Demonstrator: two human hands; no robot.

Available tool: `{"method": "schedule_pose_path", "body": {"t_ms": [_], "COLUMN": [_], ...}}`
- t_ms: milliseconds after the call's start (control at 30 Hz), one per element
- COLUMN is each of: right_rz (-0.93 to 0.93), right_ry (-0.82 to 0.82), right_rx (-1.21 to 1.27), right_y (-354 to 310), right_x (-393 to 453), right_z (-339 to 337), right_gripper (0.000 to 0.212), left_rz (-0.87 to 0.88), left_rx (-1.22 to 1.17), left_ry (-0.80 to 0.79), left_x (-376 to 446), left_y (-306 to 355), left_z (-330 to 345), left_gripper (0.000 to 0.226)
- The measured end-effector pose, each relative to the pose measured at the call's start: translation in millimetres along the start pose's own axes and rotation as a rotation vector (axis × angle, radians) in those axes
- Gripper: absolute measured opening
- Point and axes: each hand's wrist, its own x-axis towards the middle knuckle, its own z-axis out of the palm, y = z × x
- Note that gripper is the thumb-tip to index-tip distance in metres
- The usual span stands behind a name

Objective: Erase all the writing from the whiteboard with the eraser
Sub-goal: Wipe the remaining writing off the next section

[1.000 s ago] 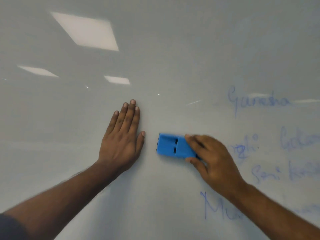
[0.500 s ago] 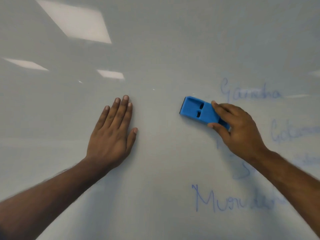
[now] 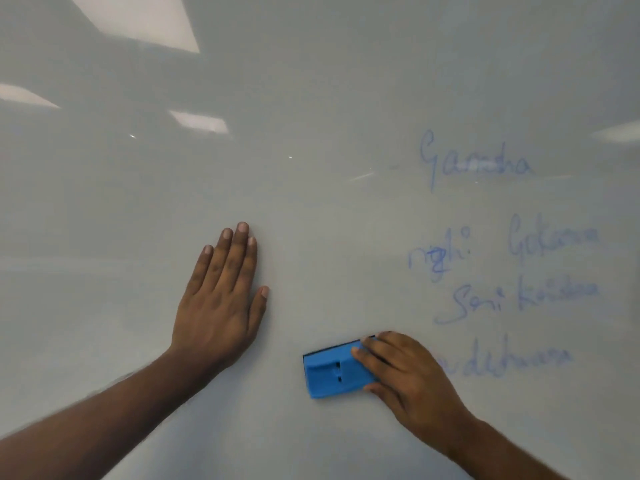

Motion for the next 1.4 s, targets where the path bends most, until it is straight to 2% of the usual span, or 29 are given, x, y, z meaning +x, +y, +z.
{"method": "schedule_pose_path", "body": {"t_ms": [100, 167, 333, 500, 600, 700, 767, 833, 1000, 1100, 1200, 1333, 1400], "right_rz": [-0.127, -0.136, 0.224, 0.36, 0.286, 0.138, 0.122, 0.226, 0.621, 0.631, 0.614, 0.82, 0.864], "right_ry": [-0.073, -0.029, 0.225, 0.364, 0.277, 0.079, -0.011, 0.014, 0.264, 0.28, 0.288, 0.436, 0.488], "right_rx": [-0.092, -0.111, 0.005, 0.073, 0.052, -0.028, -0.064, -0.028, 0.148, 0.147, 0.114, 0.134, 0.16], "right_y": [3.7, 17.1, 46.7, 20.2, -2.5, -18.1, -18.4, -19.4, -59.9, -67.6, -42.8, 15.1, 32.3], "right_x": [-2.1, 13.4, 60.8, 48.8, 9.5, -35.4, -53.7, -59.0, -41.5, -39.5, -54.9, -85.5, -94.2], "right_z": [-4.5, -18.0, -51.1, -24.5, 0.4, 18.4, 22.5, 24.6, 42.7, 48.4, 40.3, 18.3, 12.9], "right_gripper": [0.043, 0.042, 0.05, 0.051, 0.047, 0.045, 0.044, 0.047, 0.058, 0.061, 0.062, 0.065, 0.067], "left_rz": [-0.057, -0.076, -0.052, -0.039, -0.036, -0.041, -0.054, -0.055, 0.007, 0.016, 0.002, -0.032, -0.085], "left_rx": [-0.026, -0.028, -0.006, 0.008, 0.006, -0.001, -0.008, -0.021, -0.106, -0.115, -0.066, -0.033, -0.021], "left_ry": [0.004, 0.003, -0.018, -0.028, -0.034, -0.034, -0.014, 0.009, 0.01, -0.029, -0.024, 0.004, 0.017], "left_x": [-6.2, -4.9, -5.8, -10.6, -13.6, -15.5, -15.2, -11.9, -3.7, -18.7, -33.9, -37.1, -37.6], "left_y": [14.5, 17.6, 16.4, 18.9, 21.5, 22.1, 23.9, 30.1, 74.3, 96.6, 101.0, 104.4, 113.4], "left_z": [4.3, 5.0, 6.9, 9.2, 10.3, 10.1, 8.3, 6.8, 15.0, 29.3, 39.2, 43.4, 45.2], "left_gripper": [0.069, 0.07, 0.069, 0.067, 0.067, 0.067, 0.067, 0.066, 0.067, 0.065, 0.064, 0.064, 0.065]}}
